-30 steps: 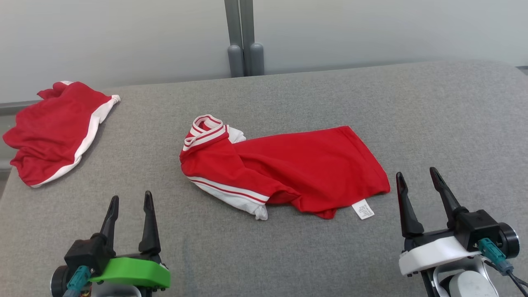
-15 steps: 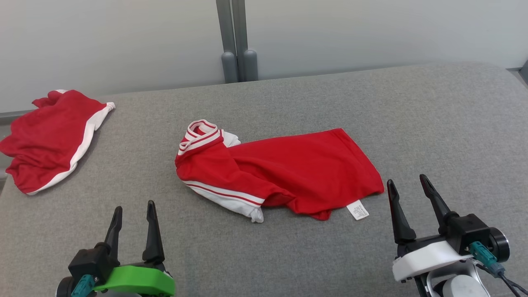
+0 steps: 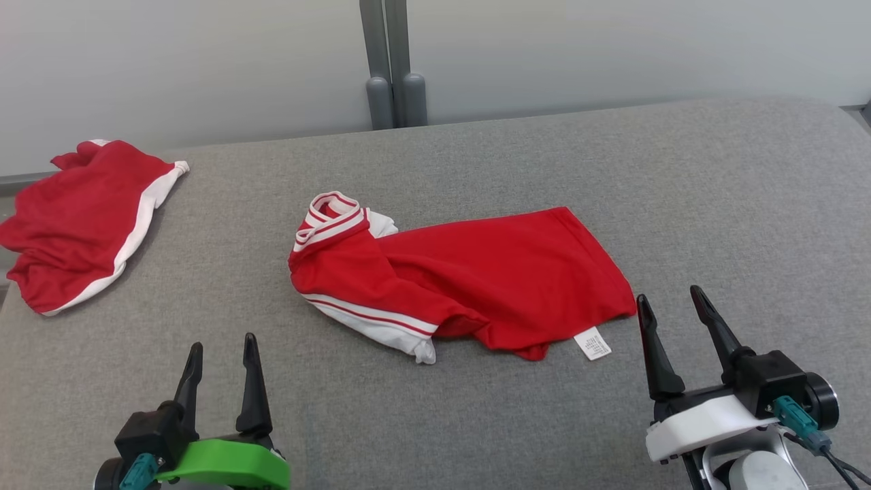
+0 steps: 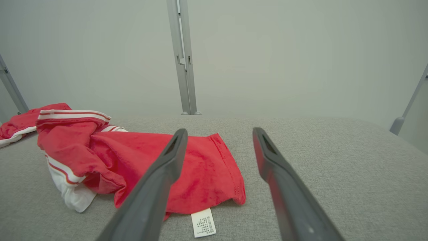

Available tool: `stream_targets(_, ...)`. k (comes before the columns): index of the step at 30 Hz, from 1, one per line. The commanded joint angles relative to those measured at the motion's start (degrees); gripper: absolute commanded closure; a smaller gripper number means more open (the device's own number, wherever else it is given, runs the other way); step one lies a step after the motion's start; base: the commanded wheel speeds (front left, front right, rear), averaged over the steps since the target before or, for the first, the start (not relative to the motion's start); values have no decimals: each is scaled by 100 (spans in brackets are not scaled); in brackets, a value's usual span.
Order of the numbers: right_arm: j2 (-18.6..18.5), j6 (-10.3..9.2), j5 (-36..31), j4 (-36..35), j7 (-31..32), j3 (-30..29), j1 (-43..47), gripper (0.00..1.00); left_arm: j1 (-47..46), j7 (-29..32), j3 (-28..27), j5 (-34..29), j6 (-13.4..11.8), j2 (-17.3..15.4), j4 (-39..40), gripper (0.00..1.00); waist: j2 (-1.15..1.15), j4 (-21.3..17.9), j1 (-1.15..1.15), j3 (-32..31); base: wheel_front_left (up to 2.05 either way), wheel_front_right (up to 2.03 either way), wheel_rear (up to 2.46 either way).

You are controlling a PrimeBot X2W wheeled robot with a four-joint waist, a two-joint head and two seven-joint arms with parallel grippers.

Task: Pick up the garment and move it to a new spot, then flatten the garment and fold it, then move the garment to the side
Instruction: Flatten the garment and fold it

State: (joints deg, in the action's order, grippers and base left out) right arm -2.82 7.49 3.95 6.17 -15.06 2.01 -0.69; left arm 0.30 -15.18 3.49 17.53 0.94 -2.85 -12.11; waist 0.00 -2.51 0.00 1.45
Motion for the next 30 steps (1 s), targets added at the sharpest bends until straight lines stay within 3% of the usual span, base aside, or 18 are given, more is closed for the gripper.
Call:
stream_targets(1,-12,0,39,-11,-18,-13,-69,0,-28,5,1,-40,9,-8,-20,0,0,-13,0,46,0,0,0)
stream_targets(15,-12,0,-28,-103,-19,32,-378,0,-1139,5,142,-440,321,-14,-678,0,0,-360,0,690,0,0,0)
stream_targets(29,-11,0,67,-197,-18,43,-692,0,-2443,5,-36,-625,420,-476,-2039,0,0,-780,0,1404,0,0,0)
stream_targets(30,-11,0,72,-192,-18,40,-697,0,-2495,5,-31,-617,436,-485,-2076,21,0,-785,0,1420,0,0,0)
